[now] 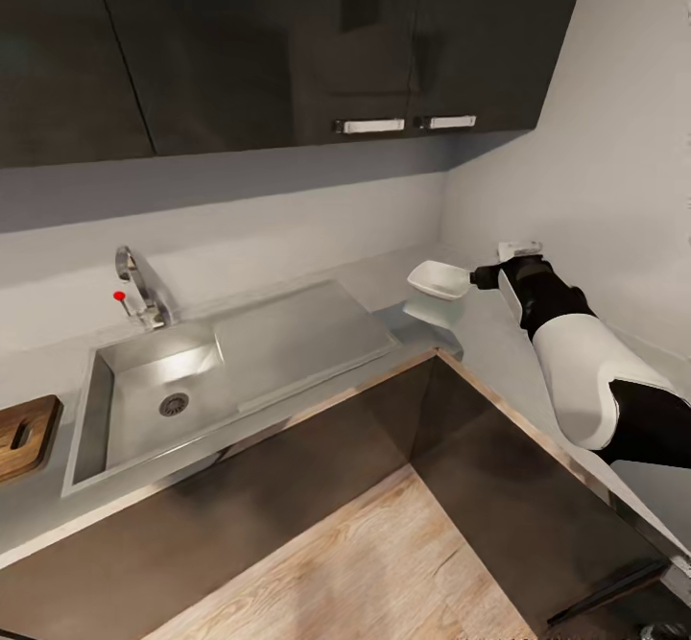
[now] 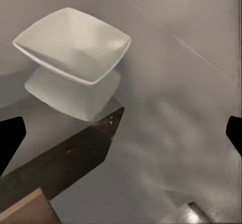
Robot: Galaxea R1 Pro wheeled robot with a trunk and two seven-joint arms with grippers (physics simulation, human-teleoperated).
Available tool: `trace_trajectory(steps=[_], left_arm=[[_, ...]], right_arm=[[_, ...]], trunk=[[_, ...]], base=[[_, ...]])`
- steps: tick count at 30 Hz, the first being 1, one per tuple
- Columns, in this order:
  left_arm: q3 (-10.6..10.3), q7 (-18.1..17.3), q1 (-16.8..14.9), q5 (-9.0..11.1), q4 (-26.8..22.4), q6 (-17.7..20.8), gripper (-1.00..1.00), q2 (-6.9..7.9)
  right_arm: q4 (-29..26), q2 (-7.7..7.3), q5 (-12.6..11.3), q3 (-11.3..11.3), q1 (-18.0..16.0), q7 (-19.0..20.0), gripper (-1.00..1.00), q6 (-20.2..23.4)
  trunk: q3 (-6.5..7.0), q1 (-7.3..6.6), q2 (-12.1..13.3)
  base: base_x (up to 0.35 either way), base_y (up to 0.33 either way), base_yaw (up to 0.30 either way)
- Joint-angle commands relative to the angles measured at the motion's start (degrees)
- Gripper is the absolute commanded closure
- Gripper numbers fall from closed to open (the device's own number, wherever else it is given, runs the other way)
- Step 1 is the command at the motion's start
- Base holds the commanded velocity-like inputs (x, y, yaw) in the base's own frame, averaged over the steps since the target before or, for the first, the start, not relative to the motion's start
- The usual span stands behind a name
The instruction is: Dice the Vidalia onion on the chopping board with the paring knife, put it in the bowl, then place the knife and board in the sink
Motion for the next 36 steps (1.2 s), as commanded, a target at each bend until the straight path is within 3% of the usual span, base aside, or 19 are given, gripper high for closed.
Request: trace_trajectory(steps=[1, 10, 17, 36], left_arm=[[-0.5, 0.2, 0.0, 0.5, 0.0, -0.2, -1.0, -0.02], [-0.5, 0.2, 0.0, 0.4, 0.0, -0.2, -1.0, -0.63], [-0.4, 0.2, 0.0, 0.4, 0.3, -0.2, -1.0, -0.66], [-0.4, 0.2, 0.0, 0.4, 0.8, -0.2, -1.0, -0.92]], right_arm=[[-0.2, -0.03, 0.1, -0.2, -0.1, -0.1, -1.0, 0.2], [-5.8, -0.96, 0.3, -0.2, -0.1, -0.4, -1.0, 3.3], [-5.9, -2.33, 0.2, -0.2, -0.1, -0.2, -1.0, 4.2], [-4.8, -1.76, -0.1, -0.2, -0.1, -0.2, -1.0, 4.1]], trunk=[[-0.1, 0.03, -0.1], [-0.06, 0.03, -0.1], [-0.06, 0.03, -0.1], [-0.06, 0.03, -0.1]], base=[[0.0, 0.0, -0.081], [0.0, 0.0, -0.017], [0.0, 0.0, 0.0], [0.232, -0.08, 0.0]])
